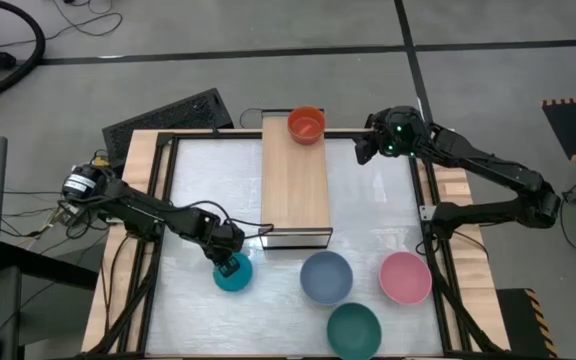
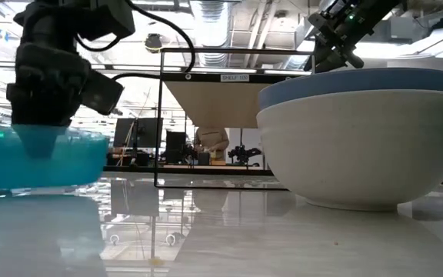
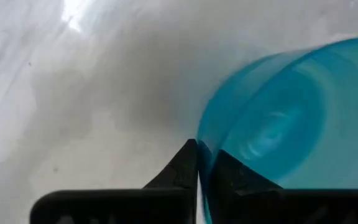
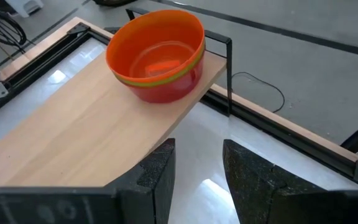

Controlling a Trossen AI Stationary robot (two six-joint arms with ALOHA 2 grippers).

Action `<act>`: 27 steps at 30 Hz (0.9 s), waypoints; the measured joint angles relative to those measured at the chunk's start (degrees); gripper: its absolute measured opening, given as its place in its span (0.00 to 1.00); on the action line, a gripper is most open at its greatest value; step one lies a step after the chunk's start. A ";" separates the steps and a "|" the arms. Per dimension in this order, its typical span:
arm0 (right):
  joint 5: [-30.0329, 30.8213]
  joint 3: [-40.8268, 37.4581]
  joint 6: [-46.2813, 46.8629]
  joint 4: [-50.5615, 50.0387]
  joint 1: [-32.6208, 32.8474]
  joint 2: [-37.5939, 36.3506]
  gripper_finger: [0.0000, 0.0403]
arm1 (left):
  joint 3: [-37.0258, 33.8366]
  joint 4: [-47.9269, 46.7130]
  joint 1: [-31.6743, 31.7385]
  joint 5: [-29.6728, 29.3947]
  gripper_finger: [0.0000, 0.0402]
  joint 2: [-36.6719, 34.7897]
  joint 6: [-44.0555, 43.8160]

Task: Place and stack bowls onto a shelf
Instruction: Stack the blue bowl on top of the orange bowl on the shelf

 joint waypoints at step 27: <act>-0.16 0.00 -0.42 1.81 0.02 0.01 0.40 | 29.07 -23.54 20.52 -0.53 0.00 -16.88 -11.40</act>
